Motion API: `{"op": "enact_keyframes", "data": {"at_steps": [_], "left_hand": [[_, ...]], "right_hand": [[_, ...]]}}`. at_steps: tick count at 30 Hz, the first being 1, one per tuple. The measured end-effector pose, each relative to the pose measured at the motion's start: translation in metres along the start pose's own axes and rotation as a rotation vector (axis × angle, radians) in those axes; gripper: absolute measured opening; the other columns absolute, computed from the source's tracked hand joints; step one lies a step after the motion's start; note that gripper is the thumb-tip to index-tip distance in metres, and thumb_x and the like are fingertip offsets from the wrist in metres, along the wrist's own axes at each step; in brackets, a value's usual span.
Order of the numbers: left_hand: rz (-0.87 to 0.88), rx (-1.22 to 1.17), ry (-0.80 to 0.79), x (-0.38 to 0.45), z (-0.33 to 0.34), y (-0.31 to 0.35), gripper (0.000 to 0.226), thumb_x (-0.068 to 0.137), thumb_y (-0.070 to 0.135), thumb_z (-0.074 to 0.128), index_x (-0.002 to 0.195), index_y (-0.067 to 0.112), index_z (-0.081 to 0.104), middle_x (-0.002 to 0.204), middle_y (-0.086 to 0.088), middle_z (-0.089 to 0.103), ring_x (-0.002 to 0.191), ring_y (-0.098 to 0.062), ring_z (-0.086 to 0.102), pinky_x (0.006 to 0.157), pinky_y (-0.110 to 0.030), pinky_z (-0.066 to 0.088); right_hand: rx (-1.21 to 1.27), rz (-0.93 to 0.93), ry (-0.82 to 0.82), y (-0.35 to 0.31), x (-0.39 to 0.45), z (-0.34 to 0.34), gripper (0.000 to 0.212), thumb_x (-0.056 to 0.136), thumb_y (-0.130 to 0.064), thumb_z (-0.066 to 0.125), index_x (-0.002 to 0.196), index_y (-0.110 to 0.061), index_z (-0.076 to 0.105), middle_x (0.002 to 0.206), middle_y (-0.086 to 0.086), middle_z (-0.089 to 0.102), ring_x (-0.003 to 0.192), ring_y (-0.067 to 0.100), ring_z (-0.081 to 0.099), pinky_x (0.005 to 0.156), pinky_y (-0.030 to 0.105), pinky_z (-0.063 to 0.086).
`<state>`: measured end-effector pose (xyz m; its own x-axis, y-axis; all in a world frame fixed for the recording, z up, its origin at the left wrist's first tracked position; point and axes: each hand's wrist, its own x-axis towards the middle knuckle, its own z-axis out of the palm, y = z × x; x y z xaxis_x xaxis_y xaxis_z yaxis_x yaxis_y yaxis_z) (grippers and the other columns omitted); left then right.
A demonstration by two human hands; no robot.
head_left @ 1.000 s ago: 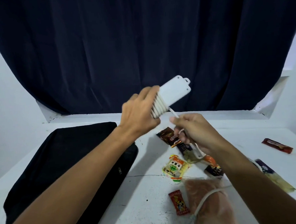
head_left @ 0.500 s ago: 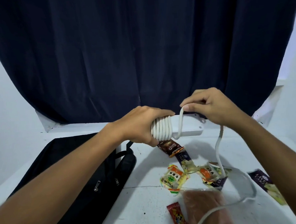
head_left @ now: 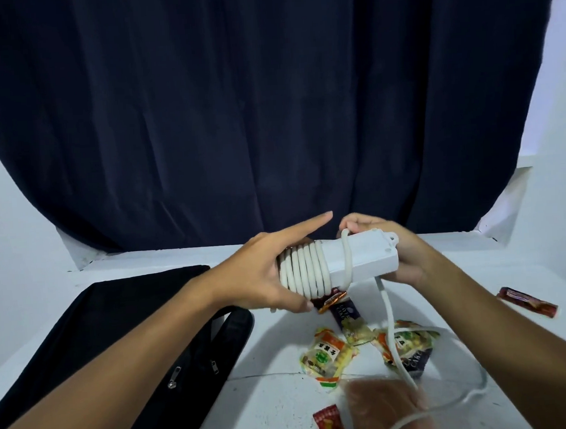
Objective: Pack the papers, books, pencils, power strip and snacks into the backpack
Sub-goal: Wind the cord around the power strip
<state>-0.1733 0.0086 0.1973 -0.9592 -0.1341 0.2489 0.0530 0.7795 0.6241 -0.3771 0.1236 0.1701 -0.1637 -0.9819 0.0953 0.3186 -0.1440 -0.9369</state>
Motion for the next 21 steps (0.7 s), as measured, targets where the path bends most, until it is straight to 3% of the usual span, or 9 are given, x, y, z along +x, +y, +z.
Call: {"op": "enact_keyframes", "data": {"at_steps": [1, 3, 8, 12, 14, 16, 17, 19, 21], "left_hand": [[0.004, -0.043, 0.008, 0.0, 0.001, -0.001, 0.109, 0.064, 0.008, 0.086, 0.147, 0.046, 0.027, 0.11, 0.001, 0.062, 0.092, -0.03, 0.064, 0.072, -0.055, 0.055], [0.011, -0.115, 0.009, 0.0, 0.003, -0.003, 0.105, 0.065, 0.003, 0.086, 0.147, 0.041, 0.032, 0.115, 0.002, 0.062, 0.095, -0.03, 0.064, 0.07, -0.054, 0.056], [0.038, -0.246, 0.01, 0.006, 0.015, 0.001, 0.093, 0.068, -0.007, 0.081, 0.145, 0.023, 0.039, 0.134, 0.015, 0.056, 0.121, -0.005, 0.054, 0.093, -0.018, 0.045], [0.056, -0.3, 0.03, 0.01, 0.021, 0.0, 0.083, 0.067, -0.011, 0.079, 0.136, 0.024, 0.048, 0.131, 0.022, 0.057, 0.121, -0.003, 0.055, 0.092, -0.017, 0.046], [0.046, -0.322, 0.057, 0.011, 0.026, -0.003, 0.082, 0.067, -0.008, 0.081, 0.136, 0.024, 0.051, 0.13, 0.012, 0.06, 0.116, -0.013, 0.059, 0.088, -0.033, 0.054], [0.026, -0.332, 0.092, 0.012, 0.029, -0.007, 0.081, 0.067, -0.002, 0.083, 0.136, 0.025, 0.051, 0.123, -0.003, 0.061, 0.108, -0.026, 0.061, 0.084, -0.051, 0.055], [0.015, -0.345, 0.104, 0.013, 0.029, -0.009, 0.081, 0.066, -0.001, 0.083, 0.135, 0.024, 0.051, 0.118, -0.008, 0.062, 0.105, -0.028, 0.061, 0.084, -0.051, 0.055], [-0.002, -0.364, 0.113, 0.013, 0.03, -0.012, 0.08, 0.066, -0.003, 0.083, 0.134, 0.022, 0.05, 0.112, -0.012, 0.063, 0.1, -0.026, 0.062, 0.081, -0.043, 0.056], [-0.024, -0.385, 0.119, 0.012, 0.032, -0.013, 0.078, 0.066, -0.008, 0.082, 0.133, 0.018, 0.05, 0.107, -0.007, 0.063, 0.094, -0.018, 0.063, 0.075, -0.033, 0.055]], "right_hand": [[0.061, -0.011, 0.018, 0.003, -0.001, 0.002, 0.007, 0.072, -0.014, 0.067, 0.066, -0.012, 0.064, 0.067, 0.0, 0.061, 0.057, 0.01, 0.059, 0.05, 0.02, 0.049], [0.159, -0.024, 0.04, 0.011, -0.001, 0.004, 0.021, 0.079, -0.009, 0.051, 0.063, -0.013, 0.062, 0.064, -0.002, 0.06, 0.054, 0.009, 0.057, 0.047, 0.02, 0.047], [0.292, -0.039, 0.12, 0.027, 0.0, 0.012, 0.034, 0.096, -0.018, 0.044, 0.073, -0.012, 0.068, 0.069, 0.008, 0.068, 0.057, 0.018, 0.065, 0.049, 0.024, 0.051], [0.109, -0.156, 0.191, 0.033, -0.002, 0.008, 0.027, 0.099, -0.015, 0.043, 0.08, -0.008, 0.061, 0.064, 0.004, 0.064, 0.056, 0.013, 0.059, 0.044, 0.022, 0.046], [0.088, -0.176, 0.192, 0.036, -0.005, 0.004, 0.031, 0.1, -0.018, 0.043, 0.08, -0.008, 0.065, 0.068, 0.004, 0.065, 0.059, 0.013, 0.058, 0.046, 0.021, 0.044], [0.146, -0.198, 0.133, 0.039, -0.01, 0.0, 0.019, 0.089, -0.022, 0.06, 0.082, -0.008, 0.07, 0.079, 0.009, 0.065, 0.066, 0.015, 0.059, 0.05, 0.022, 0.045], [0.196, -0.208, 0.084, 0.039, -0.013, -0.001, 0.017, 0.074, -0.02, 0.074, 0.084, -0.006, 0.071, 0.083, 0.013, 0.062, 0.066, 0.017, 0.057, 0.05, 0.022, 0.042], [0.248, -0.198, -0.021, 0.043, -0.017, -0.008, 0.037, 0.054, -0.015, 0.084, 0.088, -0.006, 0.071, 0.085, 0.013, 0.057, 0.068, 0.017, 0.051, 0.05, 0.022, 0.039], [0.235, -0.186, -0.06, 0.048, -0.021, -0.009, 0.044, 0.055, -0.018, 0.087, 0.094, -0.008, 0.071, 0.084, 0.008, 0.063, 0.071, 0.014, 0.054, 0.052, 0.021, 0.039]]}}
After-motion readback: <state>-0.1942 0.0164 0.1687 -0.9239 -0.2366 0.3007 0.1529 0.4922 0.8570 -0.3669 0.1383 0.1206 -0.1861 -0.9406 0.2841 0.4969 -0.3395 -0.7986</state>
